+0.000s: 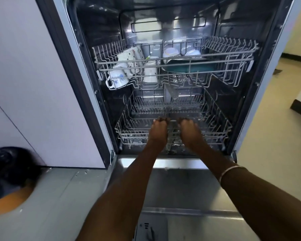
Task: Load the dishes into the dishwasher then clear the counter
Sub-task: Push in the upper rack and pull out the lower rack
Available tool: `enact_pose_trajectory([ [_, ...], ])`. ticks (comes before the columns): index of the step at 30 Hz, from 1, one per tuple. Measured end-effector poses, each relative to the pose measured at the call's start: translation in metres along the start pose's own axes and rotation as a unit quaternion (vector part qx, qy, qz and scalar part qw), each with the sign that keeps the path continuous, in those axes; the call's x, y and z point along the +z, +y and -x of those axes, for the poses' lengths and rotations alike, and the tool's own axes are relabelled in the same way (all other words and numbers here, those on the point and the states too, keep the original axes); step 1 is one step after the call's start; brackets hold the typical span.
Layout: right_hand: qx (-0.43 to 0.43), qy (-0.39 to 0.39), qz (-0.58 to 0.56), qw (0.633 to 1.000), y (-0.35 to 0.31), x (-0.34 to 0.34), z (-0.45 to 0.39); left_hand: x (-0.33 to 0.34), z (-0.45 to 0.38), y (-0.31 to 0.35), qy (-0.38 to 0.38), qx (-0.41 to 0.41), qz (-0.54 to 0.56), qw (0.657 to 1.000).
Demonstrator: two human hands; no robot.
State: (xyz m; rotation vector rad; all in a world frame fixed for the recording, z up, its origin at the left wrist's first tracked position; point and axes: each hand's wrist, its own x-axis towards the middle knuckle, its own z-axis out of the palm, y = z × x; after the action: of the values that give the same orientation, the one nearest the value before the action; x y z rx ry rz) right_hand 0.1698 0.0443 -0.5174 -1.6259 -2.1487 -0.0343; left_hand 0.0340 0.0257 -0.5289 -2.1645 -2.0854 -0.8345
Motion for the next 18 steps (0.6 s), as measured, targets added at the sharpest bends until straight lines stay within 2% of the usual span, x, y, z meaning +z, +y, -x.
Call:
enact_pose_trajectory([
  [3,0.034,-0.014,-0.019,0.999,-0.006,-0.01,-0.004,-0.009,-0.001,0.005,0.002,-0.007,0.007,1.0],
  [10,0.033,-0.032,-0.029,0.999,-0.016,-0.023,0.017,-0.028,0.023,0.023,0.009,-0.013,-0.036,0.999],
  [12,0.041,-0.049,-0.047,0.997,-0.015,-0.025,0.029,-0.03,0.039,0.024,-0.009,-0.013,-0.041,0.999],
  [14,0.033,-0.049,-0.052,0.997,-0.012,-0.031,0.044,-0.034,0.056,0.028,-0.018,-0.009,-0.051,0.998],
  [18,-0.039,-0.037,-0.073,0.996,-0.012,-0.035,0.077,-0.043,0.083,0.038,-0.044,-0.032,-0.022,0.998],
])
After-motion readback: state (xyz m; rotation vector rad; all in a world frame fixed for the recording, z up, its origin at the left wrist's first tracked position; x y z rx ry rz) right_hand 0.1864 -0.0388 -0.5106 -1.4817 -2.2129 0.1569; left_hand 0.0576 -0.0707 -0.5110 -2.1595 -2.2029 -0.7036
